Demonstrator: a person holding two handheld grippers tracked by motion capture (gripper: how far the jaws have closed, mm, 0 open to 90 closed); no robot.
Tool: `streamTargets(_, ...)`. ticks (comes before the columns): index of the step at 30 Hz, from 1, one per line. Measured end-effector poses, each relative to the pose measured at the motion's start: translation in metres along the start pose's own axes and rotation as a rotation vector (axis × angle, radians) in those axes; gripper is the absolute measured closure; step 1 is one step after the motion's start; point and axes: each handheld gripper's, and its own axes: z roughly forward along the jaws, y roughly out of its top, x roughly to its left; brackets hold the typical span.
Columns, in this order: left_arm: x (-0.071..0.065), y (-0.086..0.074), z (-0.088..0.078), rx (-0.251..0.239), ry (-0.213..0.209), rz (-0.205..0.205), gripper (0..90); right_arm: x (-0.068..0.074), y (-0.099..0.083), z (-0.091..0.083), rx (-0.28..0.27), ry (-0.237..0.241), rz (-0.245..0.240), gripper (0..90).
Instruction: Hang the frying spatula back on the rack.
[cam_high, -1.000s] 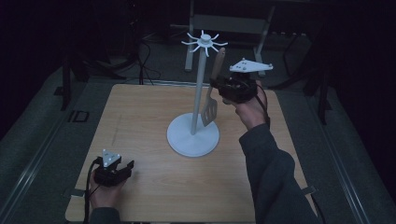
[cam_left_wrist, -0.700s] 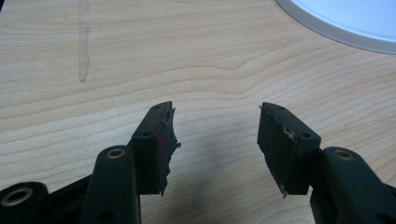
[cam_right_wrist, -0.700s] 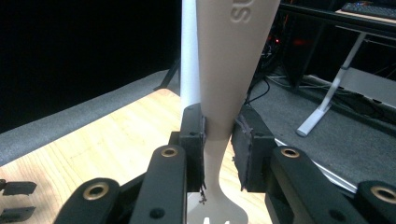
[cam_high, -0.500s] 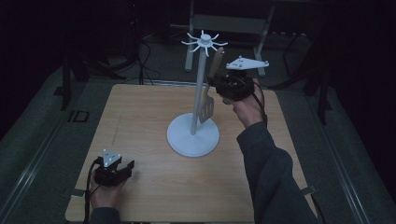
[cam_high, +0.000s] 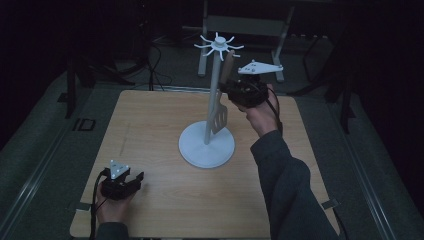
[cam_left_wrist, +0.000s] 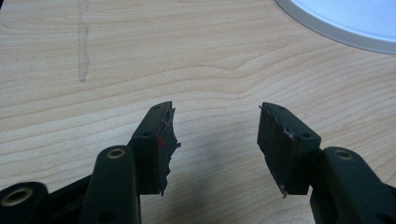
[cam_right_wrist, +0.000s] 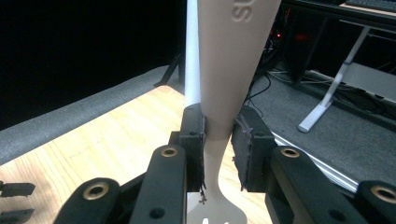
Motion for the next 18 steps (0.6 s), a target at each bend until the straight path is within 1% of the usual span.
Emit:
streamTargets(3, 0.0000, 0.0000, -0.0004, -0.002, 0.002, -0.001, 46.2, 0.0004, -0.0015, 0.0019, 0.003, 0.002, 0.000, 74.7)
streamTargets(9, 0.0000, 0.0000, -0.0004, -0.002, 0.001, -0.001, 46.2, -0.0008, -0.0046, 0.0017, -0.011, 0.002, 0.006, 73.5)
streamTargets(15, 0.0001, -0.0001, -0.0005, -0.004, 0.002, -0.001, 46.2, -0.0002, -0.0078, 0.0025, -0.001, -0.002, 0.007, 61.9)
streamTargets(18, 0.0000, 0.0000, -0.0003, -0.003, 0.002, 0.001, 46.2, -0.0002, -0.0091, 0.0025, -0.002, -0.019, 0.006, 55.5)
